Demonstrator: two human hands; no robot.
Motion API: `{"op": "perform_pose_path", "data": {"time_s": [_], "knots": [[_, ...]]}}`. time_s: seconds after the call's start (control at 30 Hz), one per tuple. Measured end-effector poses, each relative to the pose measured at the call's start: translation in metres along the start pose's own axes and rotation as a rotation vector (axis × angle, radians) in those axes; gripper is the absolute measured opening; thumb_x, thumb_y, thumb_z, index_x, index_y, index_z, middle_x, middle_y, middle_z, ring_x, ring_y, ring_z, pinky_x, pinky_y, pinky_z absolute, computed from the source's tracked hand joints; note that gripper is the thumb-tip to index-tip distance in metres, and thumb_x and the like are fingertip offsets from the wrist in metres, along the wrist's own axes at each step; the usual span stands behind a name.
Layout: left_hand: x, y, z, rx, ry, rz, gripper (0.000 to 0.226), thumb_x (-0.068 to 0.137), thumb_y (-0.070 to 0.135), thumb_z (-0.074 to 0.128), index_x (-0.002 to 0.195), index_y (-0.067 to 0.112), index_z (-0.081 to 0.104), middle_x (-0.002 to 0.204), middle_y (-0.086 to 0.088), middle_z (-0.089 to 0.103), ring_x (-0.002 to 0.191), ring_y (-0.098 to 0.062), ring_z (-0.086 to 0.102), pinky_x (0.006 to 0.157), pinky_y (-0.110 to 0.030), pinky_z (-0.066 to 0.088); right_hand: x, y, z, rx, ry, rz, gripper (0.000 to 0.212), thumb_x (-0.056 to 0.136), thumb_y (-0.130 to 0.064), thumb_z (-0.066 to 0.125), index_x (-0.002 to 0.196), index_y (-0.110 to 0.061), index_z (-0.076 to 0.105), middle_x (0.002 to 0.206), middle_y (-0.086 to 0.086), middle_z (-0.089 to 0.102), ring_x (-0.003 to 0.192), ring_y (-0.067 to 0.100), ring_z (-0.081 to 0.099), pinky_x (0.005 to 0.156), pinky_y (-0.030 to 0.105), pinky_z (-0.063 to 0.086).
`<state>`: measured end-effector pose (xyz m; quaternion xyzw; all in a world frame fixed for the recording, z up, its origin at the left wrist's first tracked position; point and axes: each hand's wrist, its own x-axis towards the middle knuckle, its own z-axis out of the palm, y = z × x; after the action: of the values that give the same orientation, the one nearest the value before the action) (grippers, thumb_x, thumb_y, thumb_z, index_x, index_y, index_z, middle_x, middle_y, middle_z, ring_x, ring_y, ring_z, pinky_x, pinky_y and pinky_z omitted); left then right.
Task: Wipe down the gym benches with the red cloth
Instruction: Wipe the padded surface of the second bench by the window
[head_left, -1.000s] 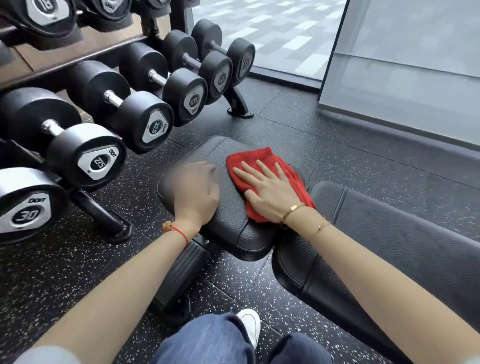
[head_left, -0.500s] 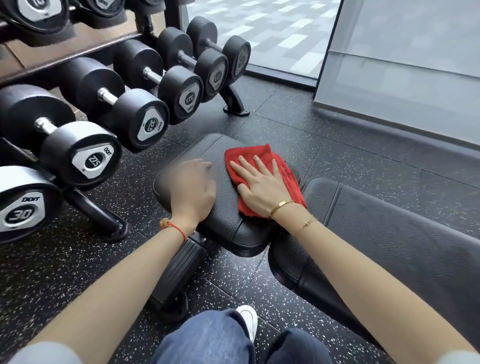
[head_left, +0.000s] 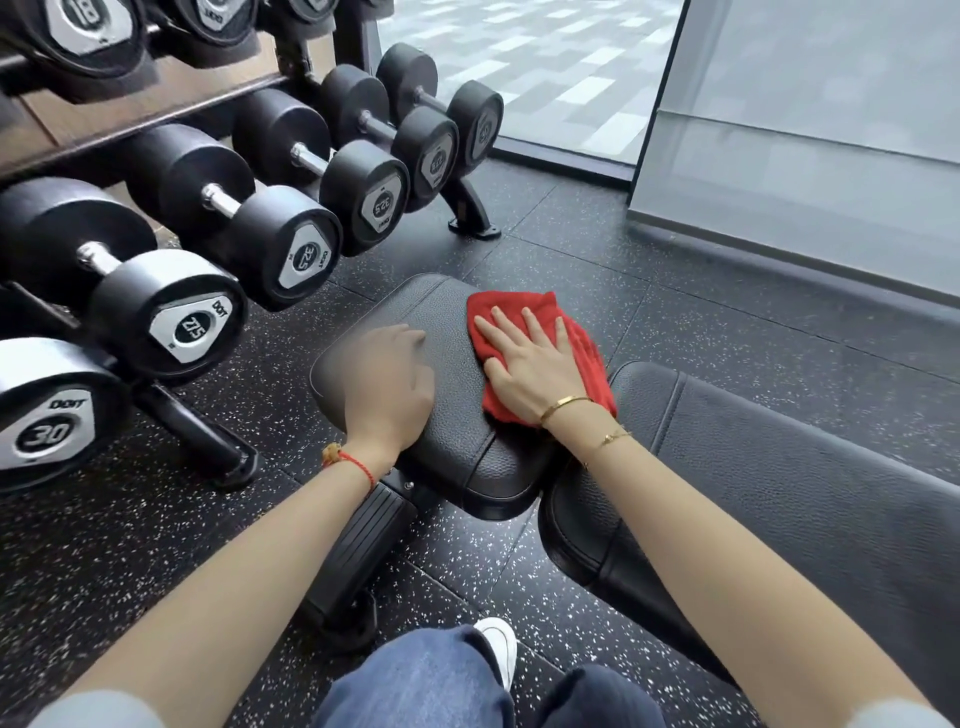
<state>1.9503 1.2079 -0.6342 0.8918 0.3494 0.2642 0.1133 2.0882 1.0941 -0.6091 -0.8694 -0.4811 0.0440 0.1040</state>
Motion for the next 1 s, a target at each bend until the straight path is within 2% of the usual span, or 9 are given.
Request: {"op": "perform_pose_path", "data": {"time_s": [0.13, 0.2, 0.37, 0.53, 0.67, 0.8, 0.9, 1.0], "knots": [[0.0, 0.0, -0.004, -0.007, -0.038, 0.006, 0.05, 0.084, 0.028, 0.037, 0.128, 0.017, 0.061, 0.14, 0.0, 0.055, 0.134, -0.02, 0.043, 0.116, -0.045, 0.025, -0.044, -0.007, 0.004, 0.0, 0.006, -0.199, 0.06, 0.096, -0.037, 0.036, 0.153, -0.041, 0.015, 0.162, -0.016, 0.011, 0.151, 0.019, 0.003, 0.12, 0.05, -0.006], [-0.001, 0.001, -0.007, -0.045, -0.042, 0.003, 0.05, 0.086, 0.025, 0.036, 0.129, 0.015, 0.06, 0.142, -0.002, 0.054, 0.136, -0.02, 0.042, 0.118, -0.045, 0.023, -0.057, -0.002, 0.003, 0.021, -0.021, -0.242, 0.061, 0.096, -0.037, 0.037, 0.152, -0.043, 0.014, 0.161, -0.018, 0.01, 0.151, 0.016, 0.002, 0.121, 0.047, -0.007], [-0.008, -0.012, -0.019, -0.079, -0.003, 0.002, 0.047, 0.088, 0.022, 0.039, 0.132, 0.015, 0.057, 0.139, -0.001, 0.056, 0.133, -0.02, 0.044, 0.115, -0.044, 0.028, -0.022, 0.005, 0.0, 0.037, -0.029, -0.152, 0.058, 0.097, -0.038, 0.035, 0.152, -0.043, 0.017, 0.161, -0.019, 0.011, 0.151, 0.015, 0.002, 0.121, 0.046, -0.007], [-0.015, -0.036, -0.033, -0.07, 0.006, -0.048, 0.04, 0.093, 0.014, 0.047, 0.133, 0.016, 0.055, 0.136, -0.001, 0.057, 0.129, -0.02, 0.046, 0.111, -0.042, 0.032, 0.053, -0.037, 0.006, 0.035, -0.069, -0.079, 0.056, 0.098, -0.039, 0.029, 0.153, -0.038, 0.017, 0.163, -0.013, 0.01, 0.151, 0.023, 0.002, 0.12, 0.052, -0.007], [-0.017, -0.044, -0.041, -0.069, 0.014, -0.106, 0.04, 0.094, 0.011, 0.048, 0.133, 0.013, 0.054, 0.138, -0.004, 0.056, 0.129, -0.022, 0.046, 0.109, -0.04, 0.034, 0.052, -0.086, 0.018, 0.011, -0.09, -0.245, 0.057, 0.099, -0.039, 0.029, 0.153, -0.038, 0.015, 0.163, -0.013, 0.009, 0.151, 0.023, 0.001, 0.119, 0.054, -0.006], [-0.016, -0.049, -0.041, -0.063, 0.022, -0.113, 0.039, 0.094, 0.009, 0.047, 0.132, 0.012, 0.055, 0.136, -0.005, 0.057, 0.129, -0.024, 0.047, 0.109, -0.04, 0.036, 0.009, -0.08, 0.022, 0.022, -0.065, -0.369, 0.061, 0.096, -0.039, 0.034, 0.153, -0.041, 0.013, 0.162, -0.015, 0.012, 0.151, 0.02, 0.004, 0.12, 0.051, -0.006], [-0.013, -0.049, -0.035, -0.05, 0.009, -0.096, 0.037, 0.093, 0.009, 0.049, 0.129, 0.01, 0.057, 0.133, -0.008, 0.059, 0.126, -0.028, 0.047, 0.11, -0.041, 0.037, -0.008, -0.047, 0.02, 0.002, -0.035, -0.328, 0.062, 0.094, -0.041, 0.036, 0.152, -0.043, 0.014, 0.161, -0.018, 0.012, 0.151, 0.017, 0.005, 0.121, 0.048, -0.005], [-0.013, -0.048, -0.029, 0.0, 0.009, -0.087, 0.033, 0.092, 0.012, 0.053, 0.124, 0.009, 0.062, 0.131, -0.008, 0.058, 0.124, -0.03, 0.047, 0.107, -0.042, 0.039, 0.02, -0.023, 0.01, -0.016, -0.053, -0.182, 0.06, 0.096, -0.042, 0.034, 0.152, -0.042, 0.014, 0.162, -0.017, 0.009, 0.151, 0.018, 0.004, 0.121, 0.048, -0.004]]}}
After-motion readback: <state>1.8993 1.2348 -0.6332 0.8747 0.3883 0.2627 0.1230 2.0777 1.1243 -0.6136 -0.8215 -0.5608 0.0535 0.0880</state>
